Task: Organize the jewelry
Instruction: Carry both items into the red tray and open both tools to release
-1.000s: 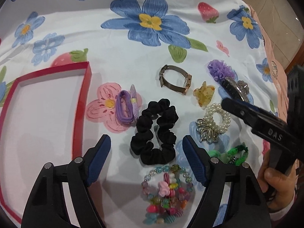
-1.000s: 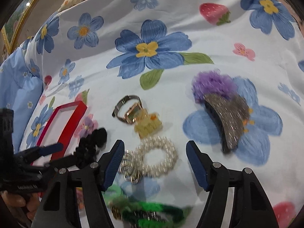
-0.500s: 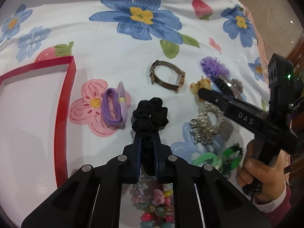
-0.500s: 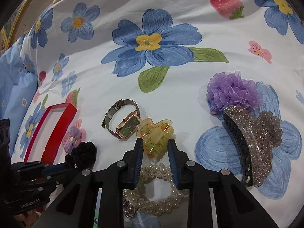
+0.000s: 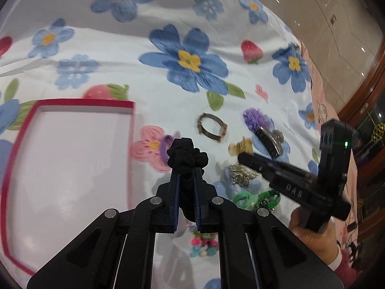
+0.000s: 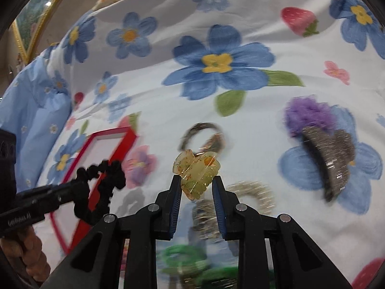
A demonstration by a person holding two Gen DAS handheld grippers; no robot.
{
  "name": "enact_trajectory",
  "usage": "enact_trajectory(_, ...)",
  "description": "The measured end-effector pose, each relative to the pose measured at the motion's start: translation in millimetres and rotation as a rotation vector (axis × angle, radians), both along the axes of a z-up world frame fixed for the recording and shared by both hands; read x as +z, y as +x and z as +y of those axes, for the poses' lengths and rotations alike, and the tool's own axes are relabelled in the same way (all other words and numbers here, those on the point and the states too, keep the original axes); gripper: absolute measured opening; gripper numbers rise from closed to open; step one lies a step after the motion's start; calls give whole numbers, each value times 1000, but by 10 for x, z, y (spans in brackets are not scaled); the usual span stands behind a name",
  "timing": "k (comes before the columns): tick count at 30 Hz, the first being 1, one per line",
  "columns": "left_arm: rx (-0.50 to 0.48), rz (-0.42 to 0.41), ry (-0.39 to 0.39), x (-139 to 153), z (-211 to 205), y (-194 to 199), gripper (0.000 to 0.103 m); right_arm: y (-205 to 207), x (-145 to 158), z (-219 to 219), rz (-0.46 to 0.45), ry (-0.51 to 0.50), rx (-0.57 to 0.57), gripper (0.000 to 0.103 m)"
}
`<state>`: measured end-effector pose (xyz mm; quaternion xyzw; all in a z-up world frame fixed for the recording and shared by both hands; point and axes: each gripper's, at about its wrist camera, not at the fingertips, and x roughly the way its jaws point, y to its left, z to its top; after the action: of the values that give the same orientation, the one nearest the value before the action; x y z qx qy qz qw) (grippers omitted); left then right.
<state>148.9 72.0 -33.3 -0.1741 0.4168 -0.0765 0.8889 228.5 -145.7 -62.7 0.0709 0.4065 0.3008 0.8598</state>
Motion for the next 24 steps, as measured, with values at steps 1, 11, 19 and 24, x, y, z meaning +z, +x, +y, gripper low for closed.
enact_trajectory(1, 13, -4, 2, 15, 56, -35, 8, -34, 7, 59, 0, 5, 11, 26)
enact_trajectory(11, 136, -1, -16, -4, 690, -299, 8, -282, 124, 759, -5, 35, 146, 26)
enact_trajectory(19, 218, 9, -23, -102, 1121, -360, 8, -345, 191, 1341, -15, 32, 253, 26)
enact_trajectory(24, 259, 39, -42, -267, 1397, -276, 8, -306, 137, 1739, -15, 19, 330, 26)
